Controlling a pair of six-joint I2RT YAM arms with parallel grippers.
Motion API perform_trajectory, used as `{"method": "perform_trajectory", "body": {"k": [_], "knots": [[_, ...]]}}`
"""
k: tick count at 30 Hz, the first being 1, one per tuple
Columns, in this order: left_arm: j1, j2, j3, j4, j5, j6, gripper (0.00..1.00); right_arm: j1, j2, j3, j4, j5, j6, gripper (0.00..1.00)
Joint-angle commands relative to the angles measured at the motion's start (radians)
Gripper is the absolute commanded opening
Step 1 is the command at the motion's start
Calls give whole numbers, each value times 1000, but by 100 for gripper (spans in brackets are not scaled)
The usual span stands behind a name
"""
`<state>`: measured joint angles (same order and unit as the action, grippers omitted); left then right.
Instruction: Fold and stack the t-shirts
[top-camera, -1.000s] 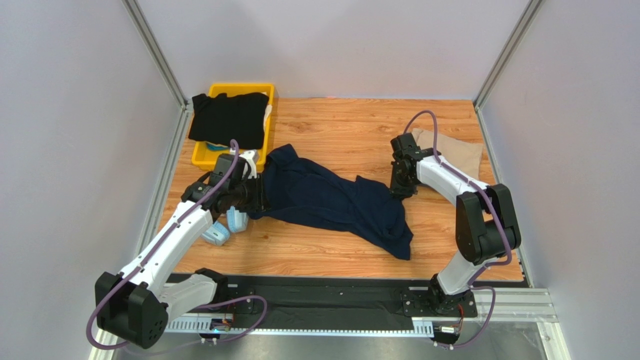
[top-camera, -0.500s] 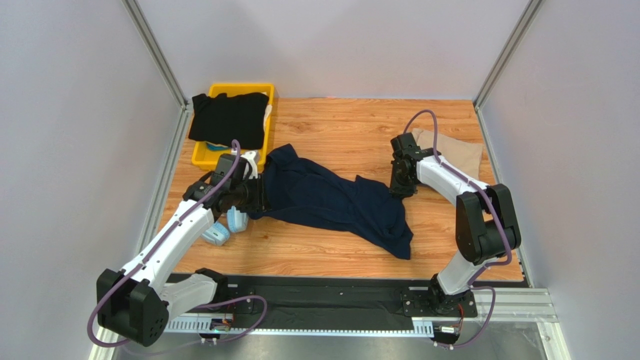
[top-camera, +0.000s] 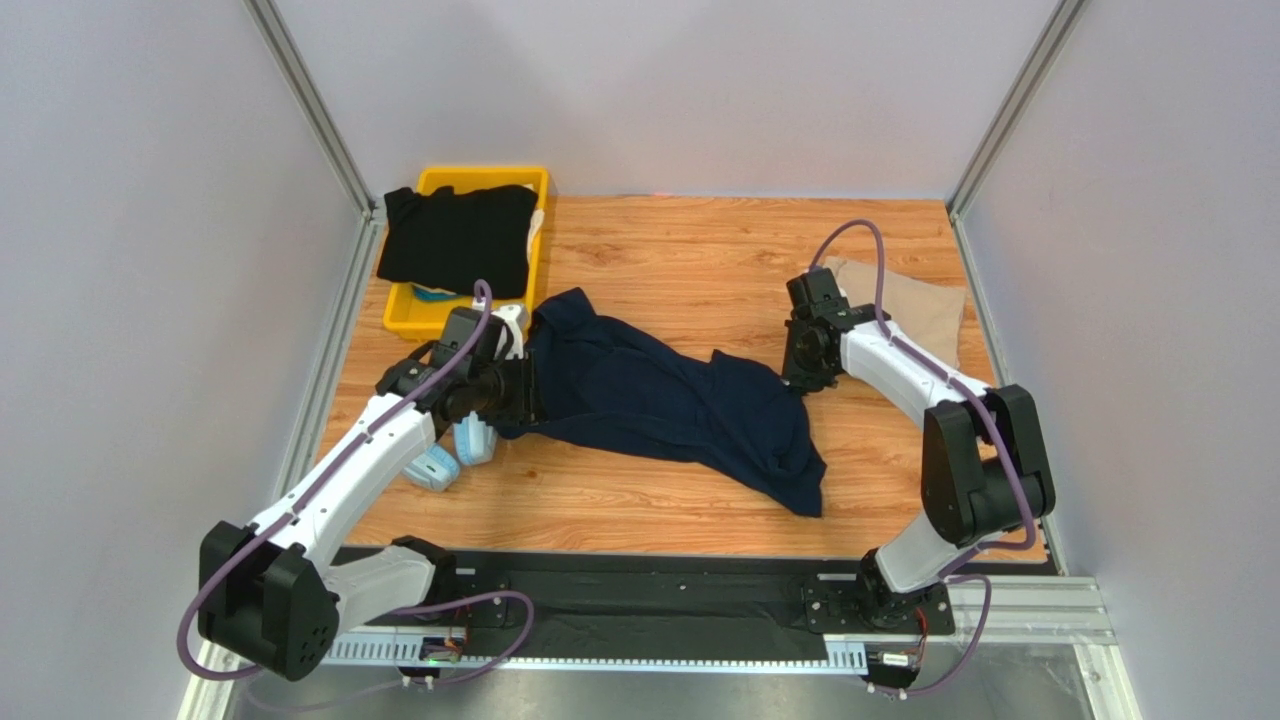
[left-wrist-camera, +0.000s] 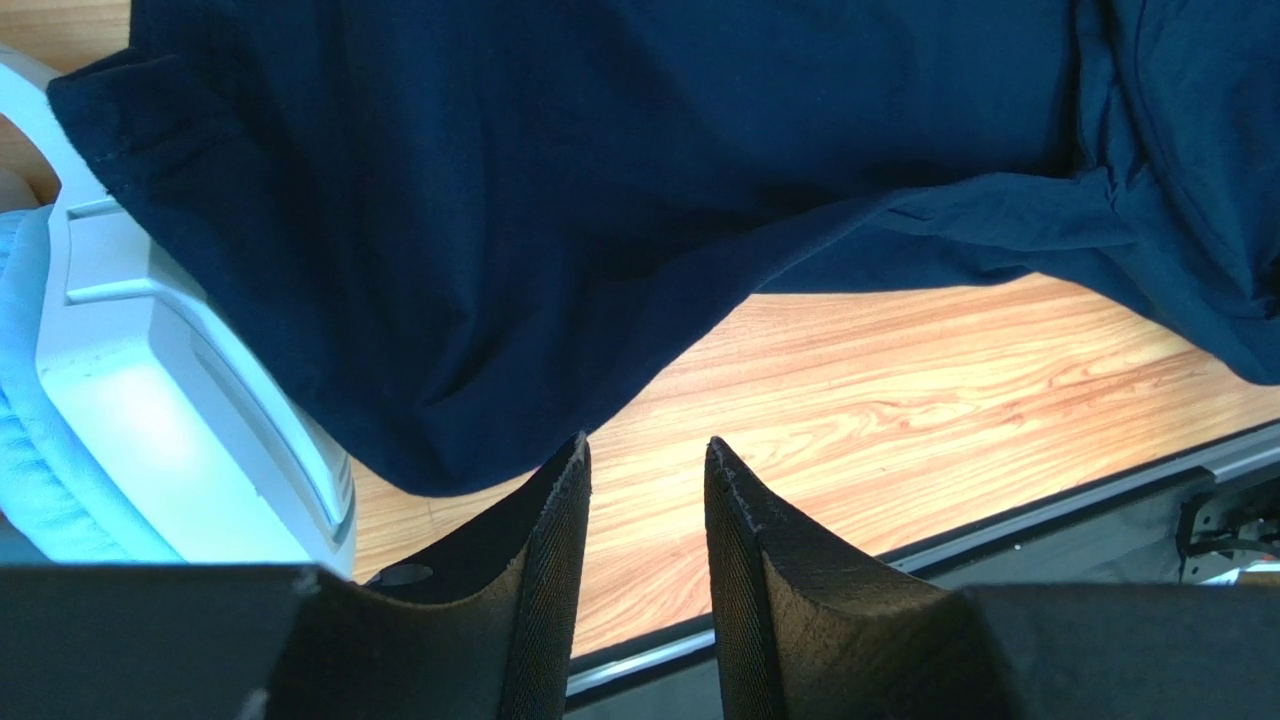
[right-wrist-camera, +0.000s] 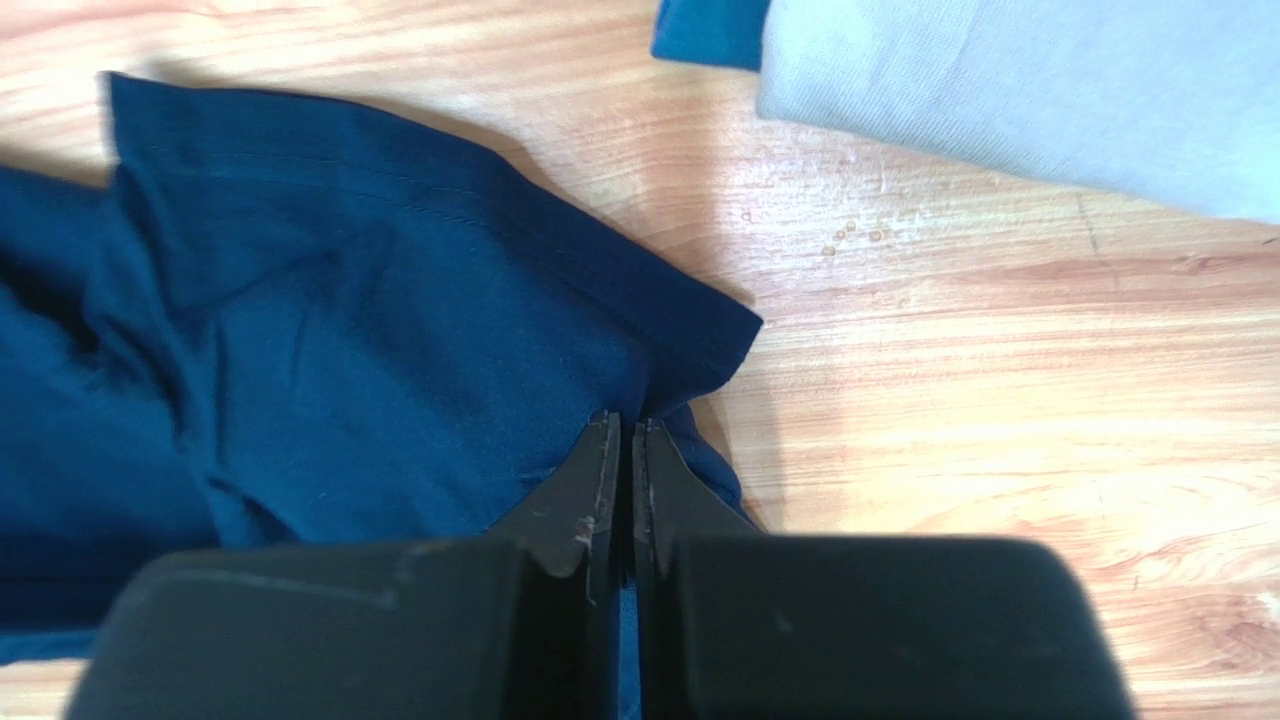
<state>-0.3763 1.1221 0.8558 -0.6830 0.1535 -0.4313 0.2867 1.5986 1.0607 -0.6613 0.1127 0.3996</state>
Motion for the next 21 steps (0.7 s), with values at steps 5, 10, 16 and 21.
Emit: {"method": "perform_trajectory", "body": {"k": [5,10,16,21], "knots": [[-15,28,15,34,-35,-14,46,-1,-135,-8,66,2,-10,0],[-18,45,35,36,-51,-21,50,-1,-193,1,42,18,-22,6],[-42,70,58,33,-52,-21,50,-1,-149,18,12,21,-24,17],[-61,68,57,30,-63,-21,50,-1,-141,-2,26,21,-24,8]]}}
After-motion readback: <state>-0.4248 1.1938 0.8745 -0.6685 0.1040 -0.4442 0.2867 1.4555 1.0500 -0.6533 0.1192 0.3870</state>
